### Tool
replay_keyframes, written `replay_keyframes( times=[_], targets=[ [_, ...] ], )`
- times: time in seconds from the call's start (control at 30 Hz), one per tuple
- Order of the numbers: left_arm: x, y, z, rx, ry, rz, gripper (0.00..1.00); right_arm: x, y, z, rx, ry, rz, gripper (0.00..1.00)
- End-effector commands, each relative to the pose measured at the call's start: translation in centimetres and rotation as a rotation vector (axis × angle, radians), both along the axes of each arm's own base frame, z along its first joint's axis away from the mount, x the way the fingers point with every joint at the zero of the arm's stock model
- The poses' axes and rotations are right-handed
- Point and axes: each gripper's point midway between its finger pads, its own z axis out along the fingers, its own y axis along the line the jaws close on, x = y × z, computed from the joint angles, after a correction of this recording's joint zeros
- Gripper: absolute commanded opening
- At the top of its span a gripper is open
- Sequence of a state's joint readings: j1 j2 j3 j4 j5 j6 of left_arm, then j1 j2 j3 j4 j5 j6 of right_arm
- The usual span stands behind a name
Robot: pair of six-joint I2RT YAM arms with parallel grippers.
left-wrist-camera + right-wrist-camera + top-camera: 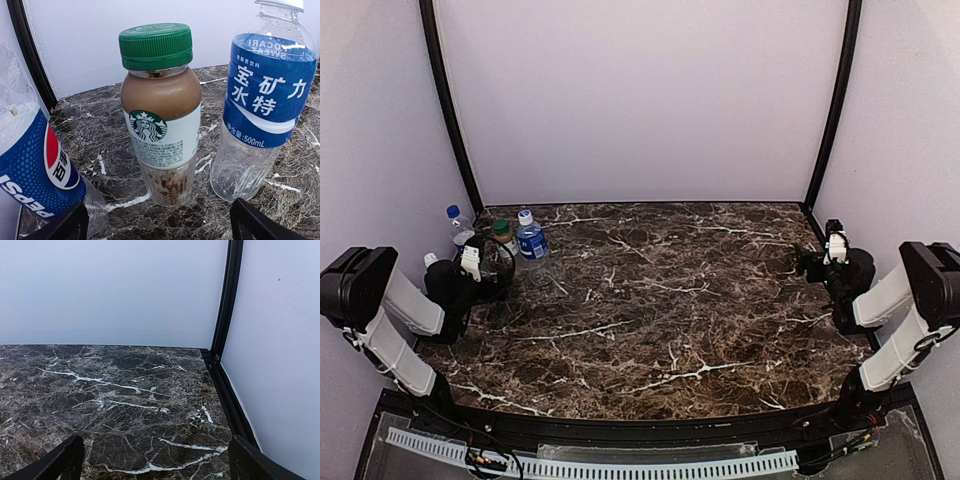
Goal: Unscrew the bottle caps
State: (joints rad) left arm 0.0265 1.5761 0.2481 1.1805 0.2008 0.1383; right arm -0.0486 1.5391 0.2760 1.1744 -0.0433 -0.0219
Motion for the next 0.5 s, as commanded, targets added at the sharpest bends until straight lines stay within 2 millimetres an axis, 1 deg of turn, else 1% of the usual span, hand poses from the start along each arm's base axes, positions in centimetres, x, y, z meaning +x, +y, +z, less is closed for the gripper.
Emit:
replay_keyframes(
  times=[0.0, 0.1, 0.2, 0.23, 0.3, 0.33, 0.4, 0.47],
  targets=[
    [0.6, 0.3, 0.9, 0.007, -0.033, 0.007, 1.0, -0.3, -0.3, 0.0, -0.007, -0.012, -0.014, 0.99],
    [0.6, 0.3, 0.9, 0.007, -0.032, 0.007, 1.0, -0.3, 0.0, 0.3, -0.01, -0.022, 0.003, 0.99],
    [0.6, 0.3, 0.9, 0.007, -0.033, 0.006, 1.0, -0.4, 0.5, 1.9, -0.018, -0.035, 0.031, 0.99],
    [0.6, 0.3, 1.0, 0.008, -0.034, 0.007, 1.0, -0.5, 0.4, 1.8, -0.011, -0.005, 0.025, 0.99],
    [0.6, 0.2, 1.0, 0.007, -0.035, 0.005, 1.0, -0.6, 0.1, 2.3, 0.02, 0.028, 0.008, 0.99],
    [0.5, 0.2, 1.0, 0.008, -0.036, 0.002, 1.0, -0.6, 0.4, 2.3, 0.038, 0.051, 0.017, 0.99],
    [0.5, -0.1, 1.1, 0.014, -0.042, -0.015, 1.0, -0.7, 1.5, 3.0, 0.079, 0.069, 0.078, 0.99],
    [0.2, -0.7, 1.4, 0.021, -0.048, -0.055, 1.0, -0.8, 2.4, 3.6, 0.12, 0.083, 0.123, 0.99]
  ],
)
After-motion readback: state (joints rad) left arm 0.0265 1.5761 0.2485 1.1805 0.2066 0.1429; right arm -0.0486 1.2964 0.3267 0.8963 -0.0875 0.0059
